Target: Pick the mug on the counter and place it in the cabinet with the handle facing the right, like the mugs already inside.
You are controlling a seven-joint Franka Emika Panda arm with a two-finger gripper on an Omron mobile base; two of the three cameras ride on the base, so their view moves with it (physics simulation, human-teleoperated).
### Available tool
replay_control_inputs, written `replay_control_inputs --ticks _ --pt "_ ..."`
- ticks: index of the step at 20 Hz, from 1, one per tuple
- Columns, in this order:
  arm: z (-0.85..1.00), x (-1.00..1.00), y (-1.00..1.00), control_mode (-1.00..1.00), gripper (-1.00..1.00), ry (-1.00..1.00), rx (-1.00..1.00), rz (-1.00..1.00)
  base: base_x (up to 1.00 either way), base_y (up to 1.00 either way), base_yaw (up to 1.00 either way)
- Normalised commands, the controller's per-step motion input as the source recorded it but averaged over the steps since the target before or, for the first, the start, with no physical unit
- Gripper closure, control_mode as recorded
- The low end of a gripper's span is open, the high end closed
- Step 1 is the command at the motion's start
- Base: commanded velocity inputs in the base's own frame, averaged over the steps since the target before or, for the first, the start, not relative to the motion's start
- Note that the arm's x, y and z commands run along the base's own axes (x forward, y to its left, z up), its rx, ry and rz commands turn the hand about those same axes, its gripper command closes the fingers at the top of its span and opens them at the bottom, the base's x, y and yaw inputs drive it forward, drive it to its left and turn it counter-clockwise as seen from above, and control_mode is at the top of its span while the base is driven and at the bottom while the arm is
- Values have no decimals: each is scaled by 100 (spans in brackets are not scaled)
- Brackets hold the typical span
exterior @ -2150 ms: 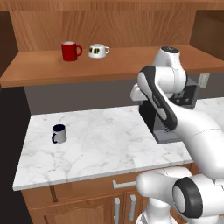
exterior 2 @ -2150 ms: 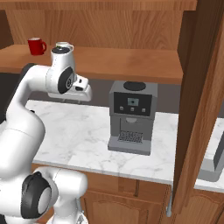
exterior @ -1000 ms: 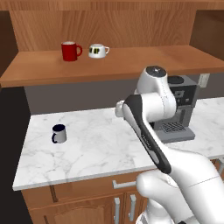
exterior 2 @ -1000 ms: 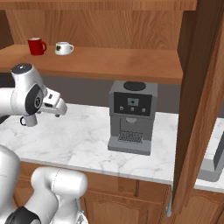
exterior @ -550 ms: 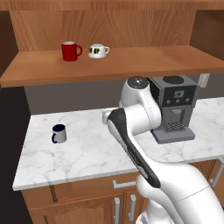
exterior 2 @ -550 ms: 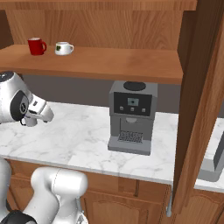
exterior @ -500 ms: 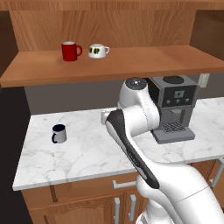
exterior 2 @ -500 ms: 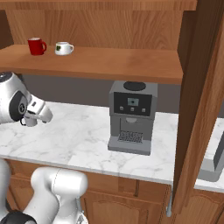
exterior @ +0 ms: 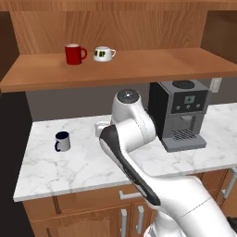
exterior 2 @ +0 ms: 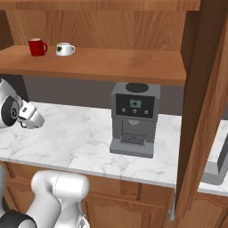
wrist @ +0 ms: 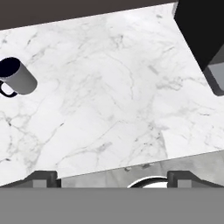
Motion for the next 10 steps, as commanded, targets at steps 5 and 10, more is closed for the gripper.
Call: replay_control_inputs --ticks 5,10 --pt "-23 10 42 -100 -100 0 0 0 0 0 0" --pt "-31 19 45 -100 -100 0 0 0 0 0 0"
